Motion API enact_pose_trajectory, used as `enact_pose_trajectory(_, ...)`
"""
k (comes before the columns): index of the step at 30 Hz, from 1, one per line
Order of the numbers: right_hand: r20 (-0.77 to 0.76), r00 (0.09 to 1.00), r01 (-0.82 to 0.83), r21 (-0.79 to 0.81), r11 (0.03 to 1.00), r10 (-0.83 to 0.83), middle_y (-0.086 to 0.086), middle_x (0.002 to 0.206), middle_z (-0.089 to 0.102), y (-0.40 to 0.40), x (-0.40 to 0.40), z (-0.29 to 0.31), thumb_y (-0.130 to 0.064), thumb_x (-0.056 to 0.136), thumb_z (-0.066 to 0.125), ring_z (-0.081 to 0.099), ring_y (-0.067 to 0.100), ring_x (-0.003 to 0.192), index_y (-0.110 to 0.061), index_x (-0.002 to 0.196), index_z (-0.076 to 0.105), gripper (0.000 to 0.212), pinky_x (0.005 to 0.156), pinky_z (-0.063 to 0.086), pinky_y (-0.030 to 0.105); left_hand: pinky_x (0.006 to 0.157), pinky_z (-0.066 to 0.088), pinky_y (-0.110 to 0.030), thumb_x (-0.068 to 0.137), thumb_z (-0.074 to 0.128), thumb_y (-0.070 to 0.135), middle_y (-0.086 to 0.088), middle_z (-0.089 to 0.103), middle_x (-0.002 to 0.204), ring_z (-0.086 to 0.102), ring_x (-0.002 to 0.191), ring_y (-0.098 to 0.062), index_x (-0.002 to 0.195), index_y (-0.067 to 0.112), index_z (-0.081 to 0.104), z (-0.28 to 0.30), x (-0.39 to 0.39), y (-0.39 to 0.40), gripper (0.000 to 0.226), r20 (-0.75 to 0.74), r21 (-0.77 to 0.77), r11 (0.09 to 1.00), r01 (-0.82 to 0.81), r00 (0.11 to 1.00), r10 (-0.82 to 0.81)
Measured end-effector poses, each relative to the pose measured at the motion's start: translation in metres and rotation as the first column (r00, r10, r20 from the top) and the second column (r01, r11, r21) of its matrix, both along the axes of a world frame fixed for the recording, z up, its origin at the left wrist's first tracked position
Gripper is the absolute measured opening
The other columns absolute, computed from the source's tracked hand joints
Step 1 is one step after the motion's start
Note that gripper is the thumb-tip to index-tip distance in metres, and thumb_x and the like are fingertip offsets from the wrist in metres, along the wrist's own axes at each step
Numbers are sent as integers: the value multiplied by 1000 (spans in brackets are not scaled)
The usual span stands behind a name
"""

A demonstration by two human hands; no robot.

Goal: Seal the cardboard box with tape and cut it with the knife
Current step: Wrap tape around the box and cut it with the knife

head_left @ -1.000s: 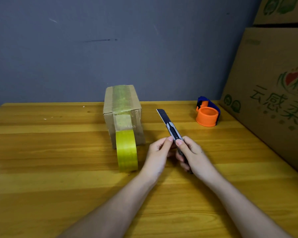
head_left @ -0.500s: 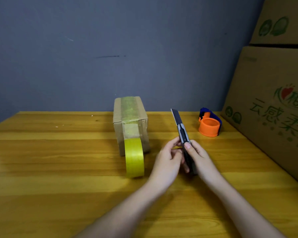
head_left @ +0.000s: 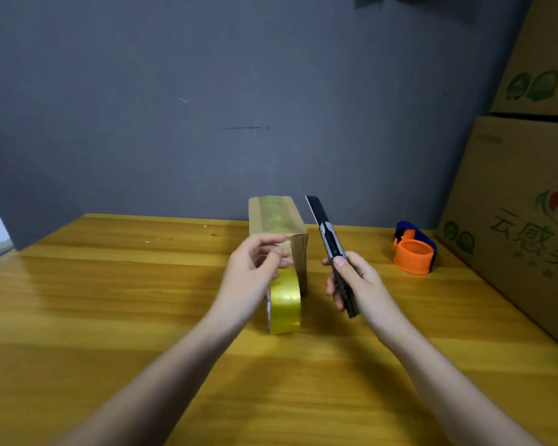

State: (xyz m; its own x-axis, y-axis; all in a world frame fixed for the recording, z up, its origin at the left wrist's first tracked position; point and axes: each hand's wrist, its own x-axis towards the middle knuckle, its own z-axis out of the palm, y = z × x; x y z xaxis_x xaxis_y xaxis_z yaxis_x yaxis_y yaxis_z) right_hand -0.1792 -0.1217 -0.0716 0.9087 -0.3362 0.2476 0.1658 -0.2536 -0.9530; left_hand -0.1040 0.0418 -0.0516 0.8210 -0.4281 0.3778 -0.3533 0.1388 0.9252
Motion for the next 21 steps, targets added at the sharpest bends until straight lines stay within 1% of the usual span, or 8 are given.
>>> enact_pose_trajectory(2, -10, 1000, 0, -13, 1000, 0, 5, 63, 57, 4, 3, 0, -24, 100, 38, 46, 14, 42, -6, 101, 56, 26, 44, 38, 22, 72, 47, -20, 91, 56, 14, 0, 58, 94, 57, 85, -11, 114, 21, 55, -10, 9, 8, 25, 3, 51, 991, -123, 992, 123)
enact_pose_trajectory(4, -14, 1000, 1, -26, 1000, -2, 6, 64, 57, 7, 5, 1, -24, 100, 38, 46, 14, 42, -3, 103, 55, 27, 43, 39, 21, 70, 42, -22, 88, 61, 23, -1, 53, 97, 52, 85, -12, 128, 28, 44, -18, 16, 13, 43, -27, 172, 975, -139, 989, 146)
enact_pose_trajectory(8, -24, 1000, 7, -44, 999, -8, 5, 65, 58, 9, 5, 1, -26, 100, 39, 48, 14, 44, -5, 104, 56, 28, 44, 41, 19, 66, 41, -21, 86, 64, 32, -2, 55, 98, 53, 82, -9, 144, 40, 18, -23, 22, 15, 75, -59, 357, 934, 0, 998, 23)
enact_pose_trajectory(11, -34, 999, 16, -36, 999, -17, 5, 64, 58, 7, 4, -1, -26, 99, 39, 48, 14, 44, -6, 104, 57, 27, 44, 41, 19, 70, 53, -28, 88, 61, 33, 2, 61, 86, 59, 77, -10, 146, 44, 10, -19, 24, 16, 78, -131, 345, 932, 114, 989, -72)
enact_pose_trajectory(13, -43, 999, 15, -34, 999, -16, 5, 64, 58, 6, 2, -3, -26, 99, 39, 48, 15, 44, -5, 103, 57, 27, 44, 41, 19, 72, 58, -34, 90, 58, 35, -3, 64, 102, 63, 76, -18, 144, 49, 8, -16, 25, 15, 76, -176, 329, 931, 157, 979, -103)
enact_pose_trajectory(16, -68, 998, 4, -37, 999, -7, 5, 62, 58, 6, 1, -5, -24, 99, 39, 47, 15, 43, -5, 102, 57, 26, 44, 40, 20, 63, 59, -28, 90, 57, 37, -12, 54, 132, 69, 76, -25, 143, 54, 8, -12, 29, 15, 74, -178, 335, 928, 166, 978, -110)
enact_pose_trajectory(18, -86, 996, -6, -36, 999, 3, 4, 61, 58, 5, 1, -8, -23, 99, 39, 47, 14, 42, -4, 101, 57, 25, 44, 39, 20, 65, 60, -33, 88, 60, 36, -13, 59, 123, 70, 73, -25, 142, 54, 10, -13, 32, 15, 75, -190, 324, 927, 191, 973, -134)
enact_pose_trajectory(21, -112, 994, -20, -55, 998, 14, 2, 60, 58, 3, 0, -10, -22, 99, 39, 47, 14, 41, -6, 100, 57, 24, 44, 39, 20, 64, 60, -34, 84, 67, 31, -10, 70, 93, 69, 67, -17, 142, 52, 10, -17, 35, 14, 84, -194, 329, 916, 228, 966, -170)
